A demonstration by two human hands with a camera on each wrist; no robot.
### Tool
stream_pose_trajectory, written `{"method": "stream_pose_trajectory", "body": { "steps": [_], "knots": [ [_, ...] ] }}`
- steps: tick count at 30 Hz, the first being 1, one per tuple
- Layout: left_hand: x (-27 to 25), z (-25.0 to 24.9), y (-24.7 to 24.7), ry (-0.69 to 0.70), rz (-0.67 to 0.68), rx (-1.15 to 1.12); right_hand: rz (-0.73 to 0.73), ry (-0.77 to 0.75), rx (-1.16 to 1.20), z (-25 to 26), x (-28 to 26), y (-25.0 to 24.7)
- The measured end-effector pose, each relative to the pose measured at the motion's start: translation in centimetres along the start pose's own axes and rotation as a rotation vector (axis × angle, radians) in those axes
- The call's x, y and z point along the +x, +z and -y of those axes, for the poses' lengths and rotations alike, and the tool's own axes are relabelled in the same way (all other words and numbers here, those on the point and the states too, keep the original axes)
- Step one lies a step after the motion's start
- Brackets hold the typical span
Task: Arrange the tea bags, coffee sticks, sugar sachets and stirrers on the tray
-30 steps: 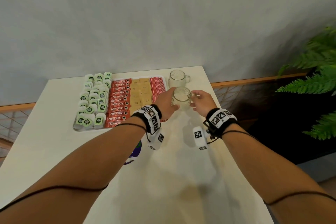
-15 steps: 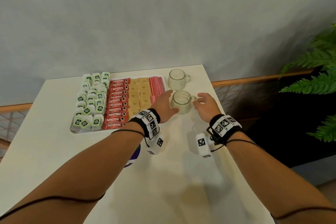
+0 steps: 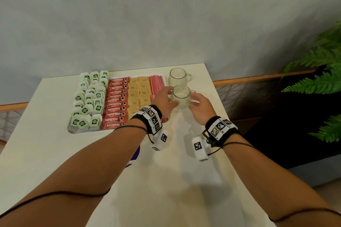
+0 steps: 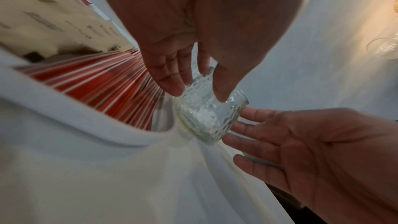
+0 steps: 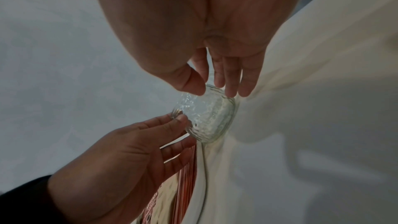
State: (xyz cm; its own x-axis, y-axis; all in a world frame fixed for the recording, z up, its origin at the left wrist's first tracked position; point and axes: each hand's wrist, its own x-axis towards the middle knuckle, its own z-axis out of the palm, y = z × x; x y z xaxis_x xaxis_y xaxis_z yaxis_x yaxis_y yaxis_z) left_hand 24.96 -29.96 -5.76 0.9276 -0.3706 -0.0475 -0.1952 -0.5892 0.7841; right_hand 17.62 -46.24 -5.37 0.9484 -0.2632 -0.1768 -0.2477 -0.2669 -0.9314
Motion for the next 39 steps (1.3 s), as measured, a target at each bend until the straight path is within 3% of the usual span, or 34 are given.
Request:
{"method": "stream_pose_trajectory", "body": {
  "steps": [39],
  "knots": [
    [0.0,-0.7,-0.8,-0.057,-0.003,0.02,-0.029,-0.012,-0.023,1.5,-0.4,-0.5]
  ]
}}
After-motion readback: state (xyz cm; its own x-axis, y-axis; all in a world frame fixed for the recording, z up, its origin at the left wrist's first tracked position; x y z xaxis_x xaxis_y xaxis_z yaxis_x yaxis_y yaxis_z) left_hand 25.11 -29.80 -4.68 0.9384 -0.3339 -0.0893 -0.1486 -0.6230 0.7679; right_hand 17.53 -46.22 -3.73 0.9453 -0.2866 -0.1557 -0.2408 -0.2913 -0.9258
